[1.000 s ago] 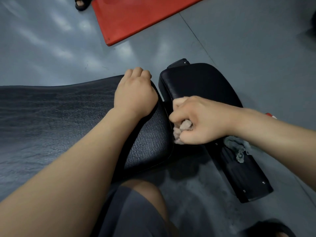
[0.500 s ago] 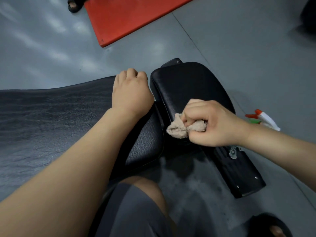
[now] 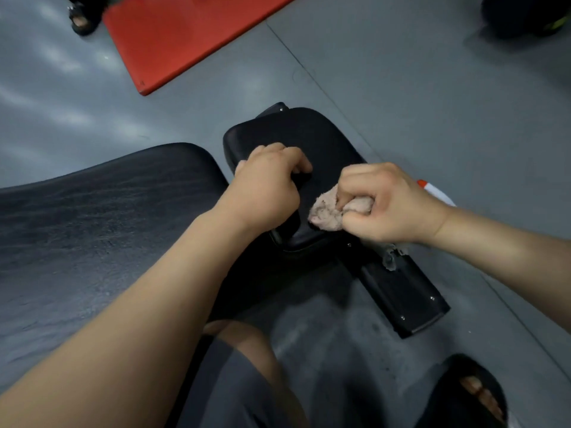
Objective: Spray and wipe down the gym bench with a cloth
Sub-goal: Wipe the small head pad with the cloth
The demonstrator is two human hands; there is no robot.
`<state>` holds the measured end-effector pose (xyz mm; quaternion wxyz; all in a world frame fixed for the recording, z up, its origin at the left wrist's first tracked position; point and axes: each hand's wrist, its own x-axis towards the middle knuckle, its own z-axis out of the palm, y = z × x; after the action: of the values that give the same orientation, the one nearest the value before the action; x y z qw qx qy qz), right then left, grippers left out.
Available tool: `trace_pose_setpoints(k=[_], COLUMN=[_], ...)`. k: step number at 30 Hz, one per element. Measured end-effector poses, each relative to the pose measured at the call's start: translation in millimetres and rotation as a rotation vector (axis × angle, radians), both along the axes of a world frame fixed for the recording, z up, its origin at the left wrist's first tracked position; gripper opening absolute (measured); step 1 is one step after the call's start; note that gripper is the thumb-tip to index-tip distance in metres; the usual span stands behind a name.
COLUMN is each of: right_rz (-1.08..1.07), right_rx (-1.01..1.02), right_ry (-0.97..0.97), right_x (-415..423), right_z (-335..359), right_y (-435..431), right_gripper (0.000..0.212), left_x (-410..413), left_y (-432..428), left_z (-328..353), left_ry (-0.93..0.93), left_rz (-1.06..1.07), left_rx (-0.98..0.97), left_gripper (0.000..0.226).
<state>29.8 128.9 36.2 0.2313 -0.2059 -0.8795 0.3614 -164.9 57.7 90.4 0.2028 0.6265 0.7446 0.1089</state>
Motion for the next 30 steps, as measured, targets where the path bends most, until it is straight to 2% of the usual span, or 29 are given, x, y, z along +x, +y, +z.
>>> trace_pose_setpoints(k=[2, 4, 6, 10, 14, 16, 18, 20, 25, 28, 30], right_rz=[-0.157, -0.285, -0.37, -0.493, -0.685, -0.716, -0.662, -0.628, -0.526, -0.519, -0.471], right_rx=[-0.235, -0.447, -0.562, -0.603, -0.901, -0.805, -0.575, -0.443, -0.443, -0.452, -0.459], right_ry=[0.017, 0.075, 0.123, 0.101, 0.064, -0.173, -0.431, -0.572, -0.789, -0.776, -0.716], right_x=[10.9, 22.7, 34.0, 59.3, 80.8, 87.5, 90.5, 90.8, 75.3, 77.7, 82.1], right_z=[1.5, -1.4, -4.6, -19.9, -47.3, -70.3, -91.1, -105.5, -134.7, -131.8, -115.5], right_y=[7.7, 14.7, 17.2, 5.3, -13.7, -15.1, -11.7, -5.7, 6.4, 8.9, 13.0], right_gripper=[0.012, 0.015, 0.013, 0.005, 0.018, 0.021, 0.019, 0.014, 0.029, 0.024, 0.031], left_x=[17.7, 36.2, 50.3, 70.0, 78.9, 81.1, 83.1, 84.9, 84.3, 89.5, 88.2], left_y=[2.3, 7.2, 14.5, 20.2, 18.5, 20.6, 22.5, 24.6, 30.3, 26.3, 19.6], left_z=[5.8, 8.7, 5.6, -8.3, -20.4, -25.3, -29.0, -33.7, -42.0, -34.3, -27.2], left_ry=[-0.189, -0.292, -0.278, -0.142, -0.143, -0.118, -0.095, -0.076, -0.049, -0.173, -0.233], left_rz=[-0.036, -0.08, -0.099, -0.085, -0.031, -0.025, -0.037, -0.052, -0.016, 0.053, 0.131], left_rx=[-0.092, -0.156, -0.124, 0.035, 0.051, 0.072, 0.078, 0.098, 0.146, 0.092, 0.076], left_gripper=[0.063, 0.063, 0.057, 0.022, 0.016, 0.019, 0.024, 0.029, 0.018, 0.011, 0.009])
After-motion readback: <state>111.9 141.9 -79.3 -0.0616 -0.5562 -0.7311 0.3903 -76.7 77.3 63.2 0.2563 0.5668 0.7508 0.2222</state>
